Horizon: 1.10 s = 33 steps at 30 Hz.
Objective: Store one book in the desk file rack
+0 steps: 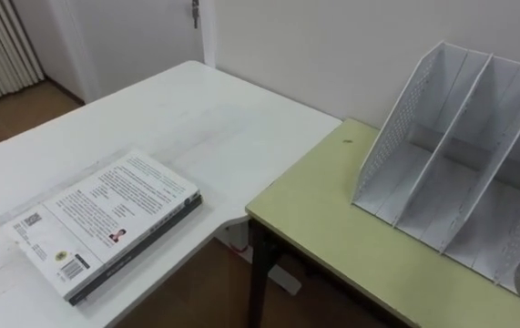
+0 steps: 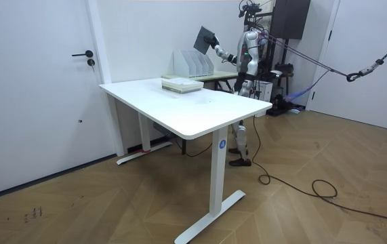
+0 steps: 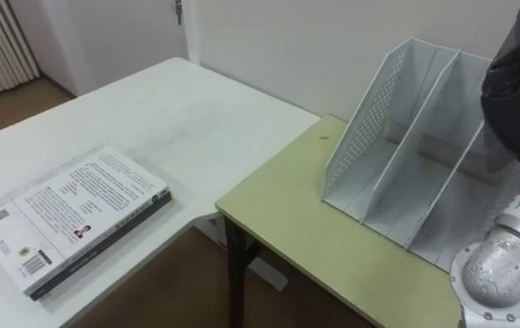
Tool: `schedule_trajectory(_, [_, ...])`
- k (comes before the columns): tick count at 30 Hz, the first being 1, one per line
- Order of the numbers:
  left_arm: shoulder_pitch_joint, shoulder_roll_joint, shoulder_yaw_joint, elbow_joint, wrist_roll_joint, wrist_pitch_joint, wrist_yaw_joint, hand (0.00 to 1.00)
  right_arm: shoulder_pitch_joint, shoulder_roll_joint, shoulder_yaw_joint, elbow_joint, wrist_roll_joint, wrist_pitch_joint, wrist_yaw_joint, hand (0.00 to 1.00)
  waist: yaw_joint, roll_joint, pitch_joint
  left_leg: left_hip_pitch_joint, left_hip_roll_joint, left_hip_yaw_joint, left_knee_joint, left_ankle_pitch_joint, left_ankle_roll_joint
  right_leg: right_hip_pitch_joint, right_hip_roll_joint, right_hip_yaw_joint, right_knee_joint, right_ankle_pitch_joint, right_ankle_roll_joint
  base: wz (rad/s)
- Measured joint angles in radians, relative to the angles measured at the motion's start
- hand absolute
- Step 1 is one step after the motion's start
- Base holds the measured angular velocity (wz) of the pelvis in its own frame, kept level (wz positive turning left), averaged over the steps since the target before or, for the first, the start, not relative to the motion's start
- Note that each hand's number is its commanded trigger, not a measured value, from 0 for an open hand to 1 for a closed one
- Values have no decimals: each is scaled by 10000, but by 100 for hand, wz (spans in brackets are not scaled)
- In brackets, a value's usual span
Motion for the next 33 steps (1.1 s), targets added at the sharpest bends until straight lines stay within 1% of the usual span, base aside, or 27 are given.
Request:
schedule_trajectory(8, [-187, -4, -9, 282, 176, 25, 104, 0, -264, -33, -297, 531, 38, 4, -315, 100, -12, 51, 31, -4, -20, -80, 8, 0, 0, 11, -17, -29, 2, -1, 2, 0])
schedule_trajectory(13, [-228, -3, -3, 360, 319, 31, 293, 0, -350, -48, -400, 695, 365, 24, -596, 100, -14, 152, 51, -18, -23, -79, 6, 0, 0, -5, -14, -28, -25, -1, 2, 0])
schedule_trajectory(16, [-252, 5, -4, 376, 393, 29, 303, 0, -350, -69, -421, 695, 363, 23, -601, 100, -29, 213, 41, -19, -23, -88, 4, 0, 0, -8, -13, -27, -25, -1, 2, 0])
schedule_trajectory(26, [-286, 24, -15, 421, 391, 29, 295, 0, -349, -134, -516, 696, 388, 23, -560, 100, -136, 193, 39, 11, -20, -75, -2, 1, -1, 2, -28, -82, 16, -2, 2, 0])
schedule_trajectory(29, [-278, 29, 24, 431, 385, 83, 291, 0, -349, -138, -677, 904, 459, 35, -273, 100, -179, 173, 34, 47, -21, -54, 0, 1, 0, 26, -26, -54, 7, -2, 3, -1])
schedule_trajectory(32, [-262, 19, 134, 407, 409, 203, 281, 0, -347, -138, -755, 1204, 473, 288, 7, 100, -223, 180, 34, 51, -11, 42, 4, 2, 0, -24, -18, 49, -1, -2, 3, -8])
schedule_trajectory(33, [-253, 20, 262, 394, 603, 240, 260, 0, -348, -138, -771, 1369, 446, 352, 130, 100, -220, 176, 33, 50, -1, 78, 9, 2, 0, -32, -9, 77, 7, -2, 3, -9])
